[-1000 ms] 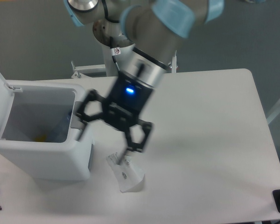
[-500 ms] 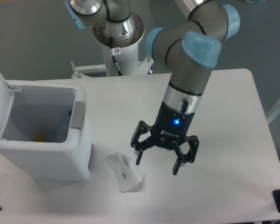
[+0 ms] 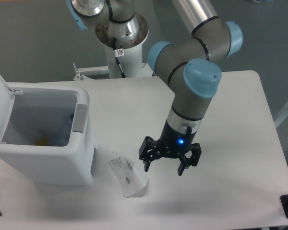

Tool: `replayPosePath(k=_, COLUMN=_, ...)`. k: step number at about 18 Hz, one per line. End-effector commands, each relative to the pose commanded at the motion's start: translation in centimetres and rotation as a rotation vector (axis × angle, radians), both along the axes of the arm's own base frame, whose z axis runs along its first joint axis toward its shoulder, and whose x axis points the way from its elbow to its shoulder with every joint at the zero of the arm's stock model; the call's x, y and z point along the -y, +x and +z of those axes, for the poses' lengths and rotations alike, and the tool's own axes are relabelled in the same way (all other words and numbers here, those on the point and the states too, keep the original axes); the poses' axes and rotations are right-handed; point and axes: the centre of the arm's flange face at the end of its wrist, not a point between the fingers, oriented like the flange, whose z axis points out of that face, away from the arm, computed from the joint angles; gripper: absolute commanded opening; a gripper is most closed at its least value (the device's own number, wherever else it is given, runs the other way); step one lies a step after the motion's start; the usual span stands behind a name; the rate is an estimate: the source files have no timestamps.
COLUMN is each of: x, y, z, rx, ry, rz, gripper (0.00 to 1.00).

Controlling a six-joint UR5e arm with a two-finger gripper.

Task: Place the trash in the trash can
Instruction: 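Move the gripper back over the clear plastic wrapper, then lower the gripper onto the wrapper and close on it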

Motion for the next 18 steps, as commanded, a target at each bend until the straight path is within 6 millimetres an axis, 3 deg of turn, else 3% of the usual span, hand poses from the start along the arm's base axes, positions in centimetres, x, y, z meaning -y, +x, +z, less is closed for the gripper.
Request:
replayPosePath(k=4, x=-1.0, y=2.6, z=-2.3, rx=-0.010, ry=-0.075, rz=-0.032, gripper=1.00)
replayPosePath(k=8, x=-2.1, y=3.9, z=-4.0, rx=0.004, ry=-0.114, rz=-0.020, gripper=0.99)
replayPosePath(k=11, x=-2.8, y=6.6, z=-6.0, rx=-0.021, ry=-0.187, rz=-0.054, gripper=0.99)
replayPosePath(k=18, x=-3.3, y=8.1, z=-8.9, rx=-0.008, ry=-0.234, rz=-0.083, gripper=0.99)
